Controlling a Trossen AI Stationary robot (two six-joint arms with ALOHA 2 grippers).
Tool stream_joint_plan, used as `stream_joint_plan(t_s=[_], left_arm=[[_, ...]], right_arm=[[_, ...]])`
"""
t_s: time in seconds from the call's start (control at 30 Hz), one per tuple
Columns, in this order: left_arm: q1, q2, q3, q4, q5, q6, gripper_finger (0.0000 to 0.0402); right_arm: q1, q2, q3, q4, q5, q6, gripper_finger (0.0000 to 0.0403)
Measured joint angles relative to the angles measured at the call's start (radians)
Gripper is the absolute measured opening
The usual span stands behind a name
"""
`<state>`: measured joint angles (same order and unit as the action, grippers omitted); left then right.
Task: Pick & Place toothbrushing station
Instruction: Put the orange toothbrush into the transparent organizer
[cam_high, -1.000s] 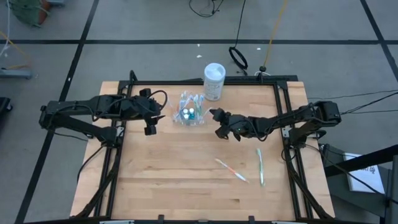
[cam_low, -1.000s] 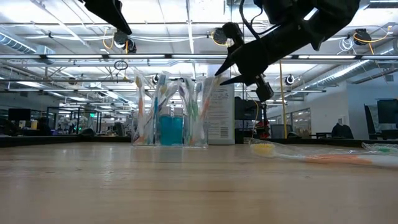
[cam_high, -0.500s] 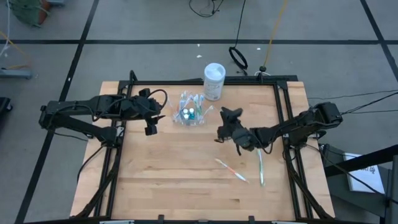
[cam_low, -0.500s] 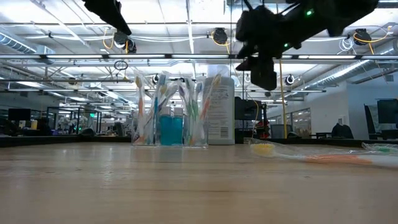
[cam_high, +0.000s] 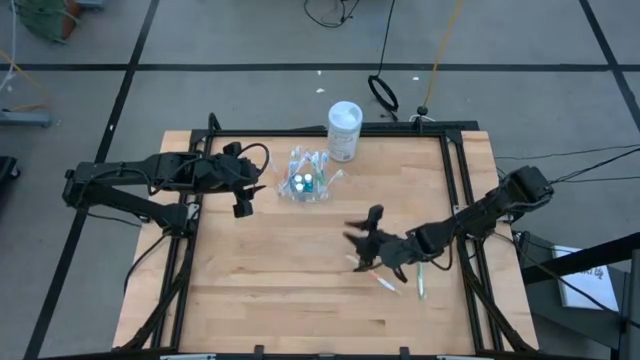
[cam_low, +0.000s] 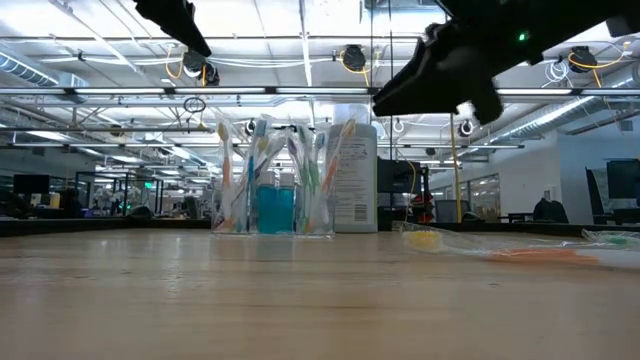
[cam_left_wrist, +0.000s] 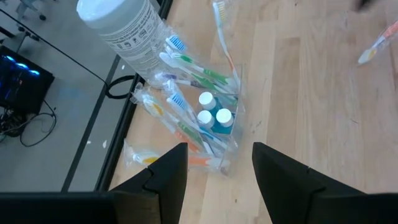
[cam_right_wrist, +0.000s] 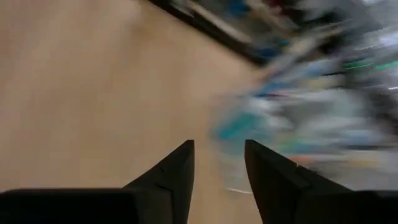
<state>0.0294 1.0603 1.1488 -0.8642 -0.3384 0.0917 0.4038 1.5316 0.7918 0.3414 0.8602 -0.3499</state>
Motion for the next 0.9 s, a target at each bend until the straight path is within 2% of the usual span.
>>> stream_joint_plan(t_s=[0.1,0.27,0.37,0.47,0.63,0.77,0.9], left_arm=[[0.000,0.000,0.000,0.000,0.000,-0.007,0.0186],[0.000,0.000,0.000,0.001,0.000,-0.028,0.0186],[0.000,0.000,0.000,0.001,0.000,-0.031,0.0186],[0.000,0.000,0.000,0.001,0.000,-0.031,0.0186],[0.000,0.000,0.000,0.001,0.000,-0.031,0.0186],[0.000,0.000,0.000,0.002,0.000,-0.031,0.0186],[0.000,0.000,0.000,0.002,0.000,-0.031,0.0186]], right_arm=[[-0.011,-0.003,0.000,-0.044,-0.223,0.240,0.0129],[-0.044,-0.002,0.000,-0.186,-0.472,0.686,0.0130],[-0.064,-0.001,-0.007,-0.259,-0.574,0.867,0.0132],[-0.069,-0.002,-0.043,-0.238,-0.684,0.972,0.0132],[-0.059,0.005,-0.108,-0.201,-0.690,1.006,0.0132],[-0.064,0.043,-0.158,-0.089,-0.682,1.038,0.0132],[-0.064,0.104,-0.164,0.022,-0.750,1.052,0.0132]])
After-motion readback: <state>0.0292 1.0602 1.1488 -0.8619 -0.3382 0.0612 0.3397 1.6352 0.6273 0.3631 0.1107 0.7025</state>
